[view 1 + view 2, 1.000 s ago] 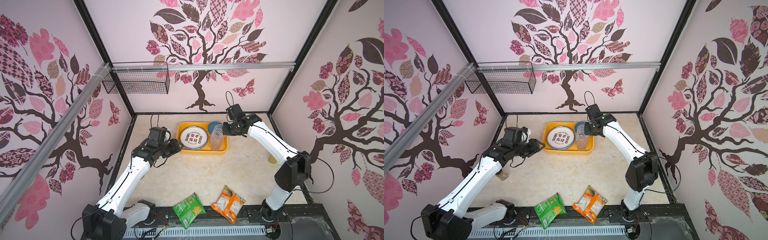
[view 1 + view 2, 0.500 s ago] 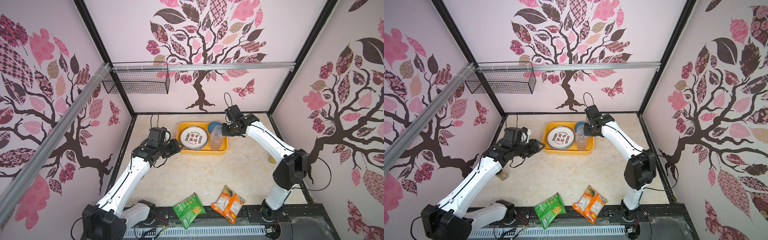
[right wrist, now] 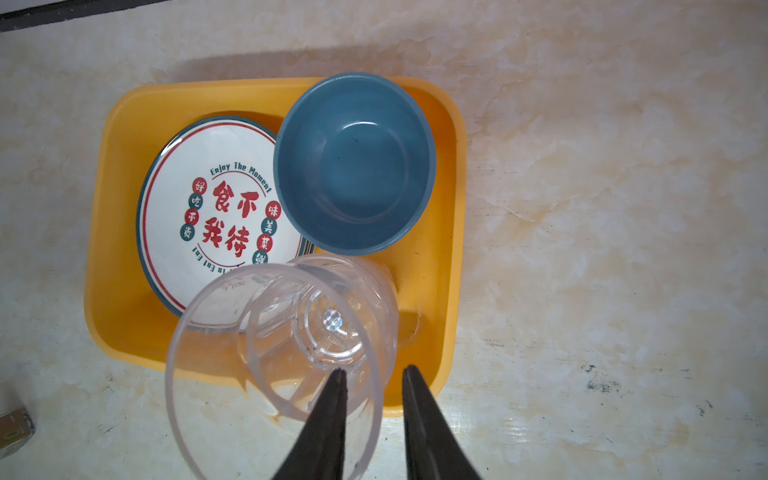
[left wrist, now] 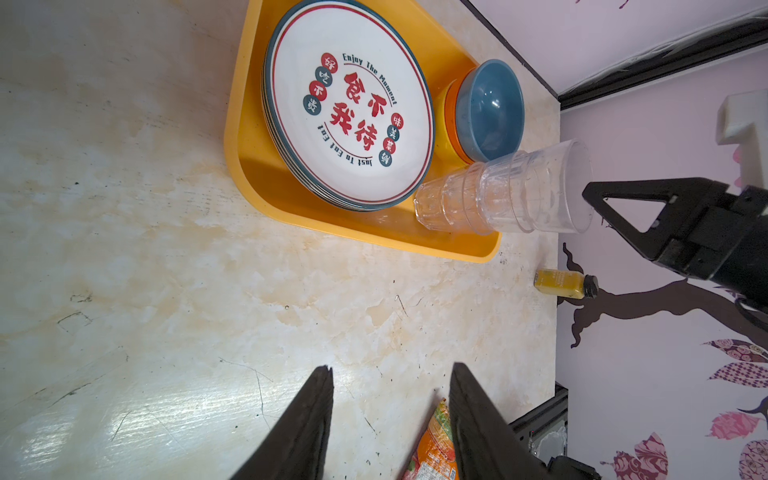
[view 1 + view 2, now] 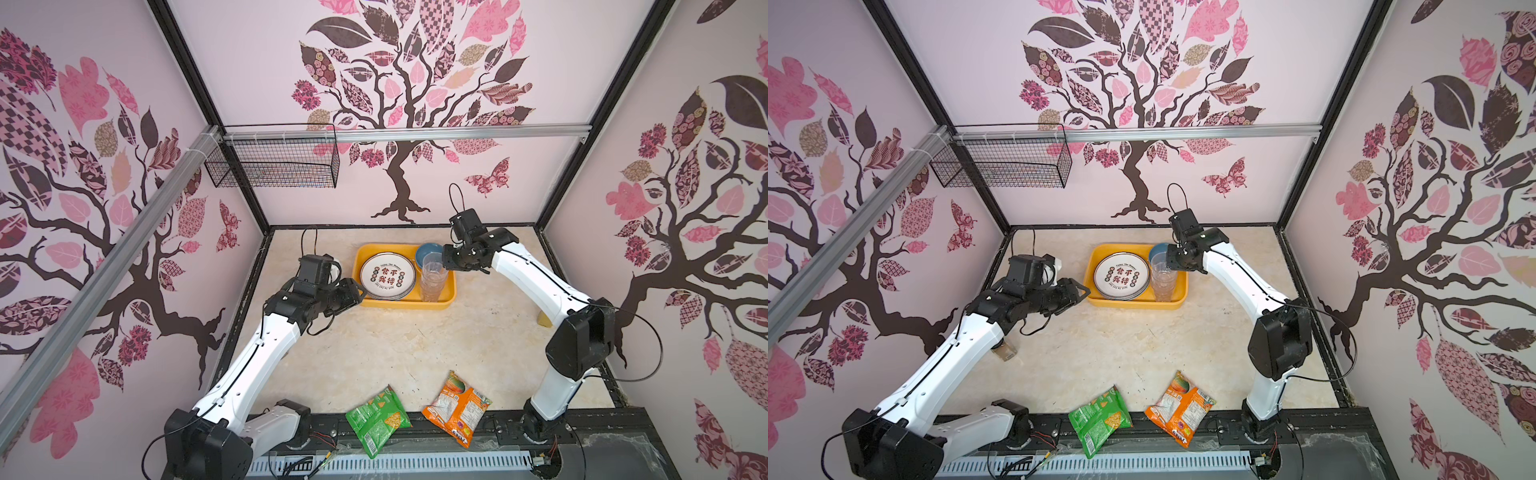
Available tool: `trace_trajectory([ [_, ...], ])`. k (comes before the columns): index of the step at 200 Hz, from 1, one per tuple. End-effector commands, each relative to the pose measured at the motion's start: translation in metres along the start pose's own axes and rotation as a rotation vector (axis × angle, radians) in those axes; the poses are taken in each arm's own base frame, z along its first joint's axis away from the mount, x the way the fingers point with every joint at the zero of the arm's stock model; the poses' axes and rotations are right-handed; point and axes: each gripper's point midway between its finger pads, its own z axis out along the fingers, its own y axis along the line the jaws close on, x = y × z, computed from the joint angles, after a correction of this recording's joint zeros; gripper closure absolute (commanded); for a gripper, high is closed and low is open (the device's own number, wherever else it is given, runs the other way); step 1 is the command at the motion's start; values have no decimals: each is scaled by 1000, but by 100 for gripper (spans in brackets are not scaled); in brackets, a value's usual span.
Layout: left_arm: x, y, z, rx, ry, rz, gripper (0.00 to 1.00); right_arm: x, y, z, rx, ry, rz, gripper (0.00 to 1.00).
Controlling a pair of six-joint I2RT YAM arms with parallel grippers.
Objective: Place the mixed dishes into the plastic bin
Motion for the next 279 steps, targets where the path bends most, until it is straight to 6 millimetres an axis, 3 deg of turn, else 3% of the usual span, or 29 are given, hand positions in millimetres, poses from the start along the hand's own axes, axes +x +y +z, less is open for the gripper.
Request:
trace_trajectory([
  [1, -3, 10, -5, -45, -25, 10, 49, -13, -3, -20, 1, -72, 13, 64],
  [30, -17, 20, -16, -119, -78, 32, 34, -19, -14, -38, 22, -154, 33, 50],
  [33, -19, 21, -17, -127, -84, 33, 10, -19, -15, -39, 24, -161, 36, 48],
  [36, -21, 22, -19, -137, -90, 33, 3, -20, -17, -41, 27, -170, 37, 47],
  [83, -54, 48, -34, -222, -161, 17, 1, -20, -54, -66, 105, -321, 94, 21],
  [85, -56, 50, -34, -229, -165, 16, 2, -20, -56, -67, 109, -327, 97, 19],
  [88, -58, 52, -36, -239, -172, 17, 2, -20, -59, -68, 118, -335, 105, 3],
  [91, -60, 55, -36, -252, -175, 18, 2, -20, -63, -70, 127, -345, 110, 1],
  [145, -101, 88, -59, -444, -446, 124, 2, -9, -127, -76, 346, -467, 186, 0],
  [168, -113, 112, -70, -568, -598, 187, 2, -1, -157, -76, 490, -571, 219, 0],
  [196, -121, 146, -76, -666, -697, 215, 2, 16, -181, -72, 556, -722, 230, 0],
  [236, -122, 203, -49, -766, -653, 199, 2, 43, -208, -64, 613, -880, 182, 0],
  [265, -124, 221, -21, -751, -697, 207, 2, 60, -238, -35, 672, -801, 230, 1],
  [279, -125, 227, -9, -737, -717, 211, 2, 63, -245, -30, 708, -811, 222, 0],
])
